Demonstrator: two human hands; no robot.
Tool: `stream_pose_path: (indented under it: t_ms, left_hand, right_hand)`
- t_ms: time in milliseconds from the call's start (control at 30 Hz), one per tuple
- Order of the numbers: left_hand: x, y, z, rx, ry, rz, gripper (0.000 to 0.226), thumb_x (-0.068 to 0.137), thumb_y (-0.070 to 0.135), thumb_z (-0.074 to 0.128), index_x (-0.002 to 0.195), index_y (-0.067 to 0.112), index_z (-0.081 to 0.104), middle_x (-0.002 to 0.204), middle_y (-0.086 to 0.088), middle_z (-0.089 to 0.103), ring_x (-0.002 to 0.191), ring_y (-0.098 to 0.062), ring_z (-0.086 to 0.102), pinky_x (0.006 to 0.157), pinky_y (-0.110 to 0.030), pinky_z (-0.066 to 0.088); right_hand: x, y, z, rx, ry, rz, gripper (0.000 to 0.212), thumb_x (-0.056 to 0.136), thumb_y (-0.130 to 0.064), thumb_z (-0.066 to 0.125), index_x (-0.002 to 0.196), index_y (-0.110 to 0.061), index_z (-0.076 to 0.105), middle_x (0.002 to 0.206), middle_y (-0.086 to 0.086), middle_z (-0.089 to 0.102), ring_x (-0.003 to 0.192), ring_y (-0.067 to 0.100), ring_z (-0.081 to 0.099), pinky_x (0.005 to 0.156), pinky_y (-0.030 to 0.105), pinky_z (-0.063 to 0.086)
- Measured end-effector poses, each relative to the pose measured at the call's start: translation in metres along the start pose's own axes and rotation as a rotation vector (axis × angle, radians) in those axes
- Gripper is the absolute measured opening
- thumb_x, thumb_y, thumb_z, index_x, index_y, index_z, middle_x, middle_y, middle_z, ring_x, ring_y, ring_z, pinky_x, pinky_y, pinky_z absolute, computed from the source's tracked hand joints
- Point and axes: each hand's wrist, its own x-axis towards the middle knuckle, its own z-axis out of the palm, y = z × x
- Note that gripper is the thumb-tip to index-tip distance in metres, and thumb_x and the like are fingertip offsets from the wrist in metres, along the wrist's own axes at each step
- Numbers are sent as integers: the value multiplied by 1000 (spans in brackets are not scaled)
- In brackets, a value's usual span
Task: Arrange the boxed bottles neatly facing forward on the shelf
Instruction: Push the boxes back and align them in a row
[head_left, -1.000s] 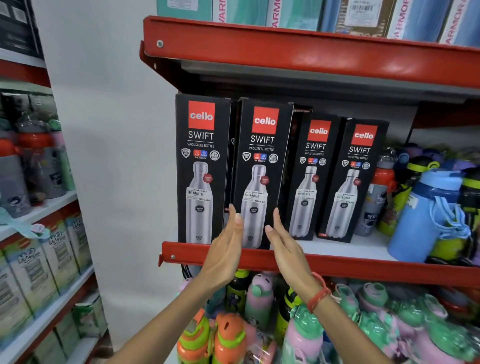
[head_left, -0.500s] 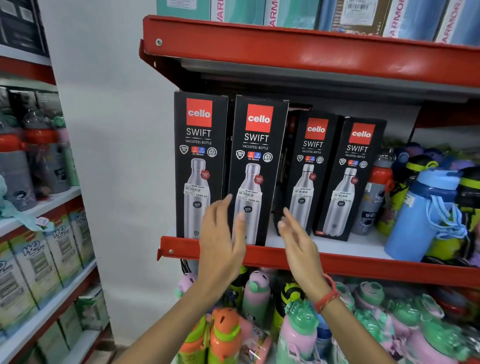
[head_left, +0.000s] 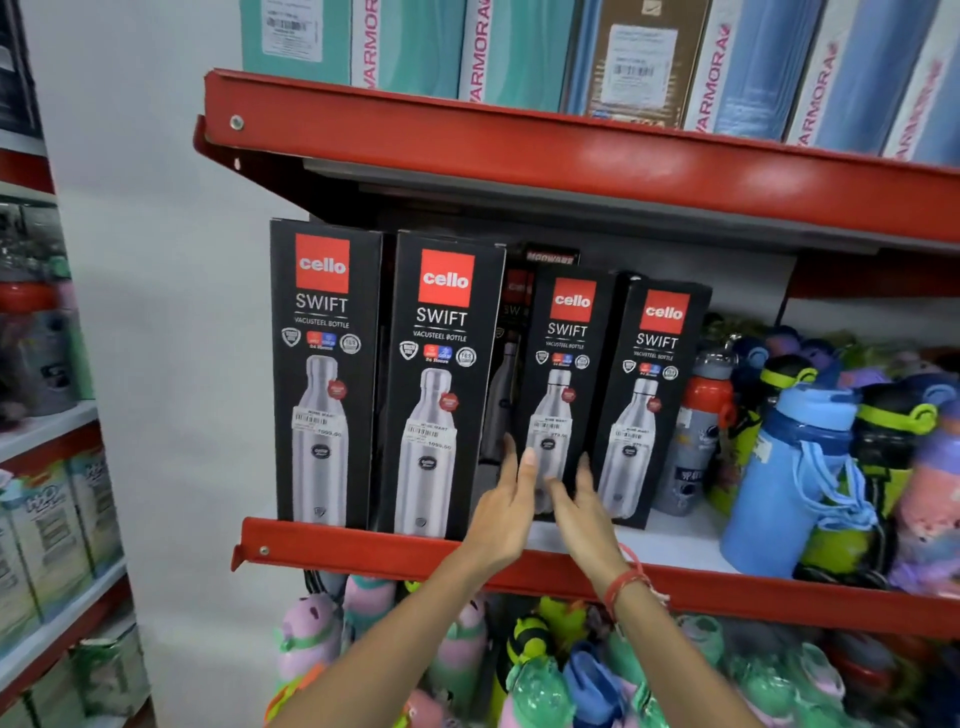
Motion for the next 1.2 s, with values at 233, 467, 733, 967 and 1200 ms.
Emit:
stream_pose_path:
  t_ms: [233,467,733,967,1200]
  left_hand:
    - [-27,-9,-16,5,-46,39,68,90,68,9,150,38,3,156,1,30,143,-21,27,110,-30,19]
    - [-71,-6,-39,133,-109,101,80,80,78,1,149,40,-1,93,20,46,74,10,38,72,-12,31]
    - [-78,-1,-38,209,-109,121,72,87,70,4,151,35,3,73,19,20,63,8,26,59,-11,24]
    - [-78,7,-17,305,348,371,53,100,42,31,145,13,34,125,2,56,117,-12,51,101,-29,40]
    - [-34,34,51,39,-22,316,55,101,42,28,149,16,25,155,0,30,142,-13,27,114,-25,21]
  right_hand:
    - [-31,3,-17,-71,-76,-20,66,95,-43,39,151,-32,7,147,8,45,130,29,45,101,39,37]
    - [-73,4,-24,-8,-85,-106,56,96,-32,41,149,-32,23,147,2,45,123,14,49,99,30,36]
    - [-73,5,-25,-70,-92,-85,57,97,-34,39,149,-37,17,135,25,51,122,33,52,104,45,38]
    - [-66,12,-41,24,-45,-130,47,98,-31,40,145,-34,33,139,-4,53,125,18,53,90,27,42]
    - [-28,27,-73,78,182,-90,48,98,-28,41,145,-19,34,147,5,44,132,23,44,107,36,35]
